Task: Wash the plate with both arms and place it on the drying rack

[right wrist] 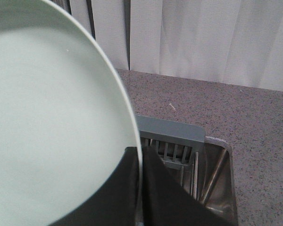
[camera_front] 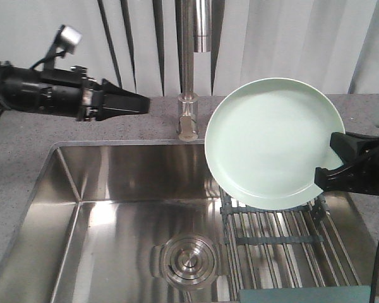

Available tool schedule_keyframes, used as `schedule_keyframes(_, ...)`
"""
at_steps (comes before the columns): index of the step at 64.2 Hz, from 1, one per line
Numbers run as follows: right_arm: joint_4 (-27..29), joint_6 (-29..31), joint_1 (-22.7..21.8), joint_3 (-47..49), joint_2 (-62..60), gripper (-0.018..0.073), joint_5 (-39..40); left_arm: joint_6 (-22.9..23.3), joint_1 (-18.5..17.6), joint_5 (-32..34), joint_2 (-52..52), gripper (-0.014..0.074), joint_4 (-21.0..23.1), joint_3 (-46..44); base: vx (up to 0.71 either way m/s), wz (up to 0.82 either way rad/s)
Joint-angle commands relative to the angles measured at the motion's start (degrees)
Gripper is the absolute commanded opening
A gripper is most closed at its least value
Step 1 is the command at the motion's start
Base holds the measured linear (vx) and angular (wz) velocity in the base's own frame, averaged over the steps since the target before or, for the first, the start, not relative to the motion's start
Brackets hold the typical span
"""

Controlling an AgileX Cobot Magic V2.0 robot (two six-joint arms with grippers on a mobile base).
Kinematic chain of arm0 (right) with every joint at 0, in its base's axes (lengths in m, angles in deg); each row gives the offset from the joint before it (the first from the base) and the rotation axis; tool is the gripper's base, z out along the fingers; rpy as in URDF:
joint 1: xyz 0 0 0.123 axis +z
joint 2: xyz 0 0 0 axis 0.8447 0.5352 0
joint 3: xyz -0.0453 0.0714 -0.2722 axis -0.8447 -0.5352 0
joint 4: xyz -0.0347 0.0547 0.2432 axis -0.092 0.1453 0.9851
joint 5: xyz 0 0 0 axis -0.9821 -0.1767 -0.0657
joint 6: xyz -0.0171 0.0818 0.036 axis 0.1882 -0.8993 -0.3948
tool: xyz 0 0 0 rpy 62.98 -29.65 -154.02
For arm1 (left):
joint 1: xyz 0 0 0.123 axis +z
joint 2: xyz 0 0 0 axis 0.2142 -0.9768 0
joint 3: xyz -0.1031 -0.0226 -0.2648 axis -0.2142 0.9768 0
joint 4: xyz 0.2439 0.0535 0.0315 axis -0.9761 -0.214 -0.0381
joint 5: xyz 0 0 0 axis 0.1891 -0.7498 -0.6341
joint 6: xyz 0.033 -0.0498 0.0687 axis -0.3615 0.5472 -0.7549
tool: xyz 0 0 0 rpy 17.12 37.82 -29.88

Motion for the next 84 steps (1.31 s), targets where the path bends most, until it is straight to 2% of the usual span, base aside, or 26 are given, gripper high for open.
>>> schedule_keyframes(1, -0.37, 0.41, -0.31, 1.73, -0.83, -0.0010, 4.54, -1.73, 4.64, -3.02, 7.85, 0.0571, 4.05, 4.30, 0.00, 0.00)
schedule_keyframes(12, -0.37, 0.41, -0.31, 1.73, -0.83, -0.0010, 4.54, -3.77, 11.65, -3.02, 15.12, 0.0571, 3.86, 12.48, 0.00, 0.00)
schedule_keyframes(25, -0.37, 0.41, -0.31, 1.73, -0.83, -0.0010, 4.54, -5.00, 16.08, -3.02, 19.46, 0.0571, 3.94, 17.69, 0.00, 0.00)
schedule_keyframes(84, -0.37, 0.41, -0.31, 1.73, -0.83, -0.0010, 4.54, -4.97, 16.26, -1.92, 19.48, 0.0571, 3.62, 17.69, 0.00, 0.00)
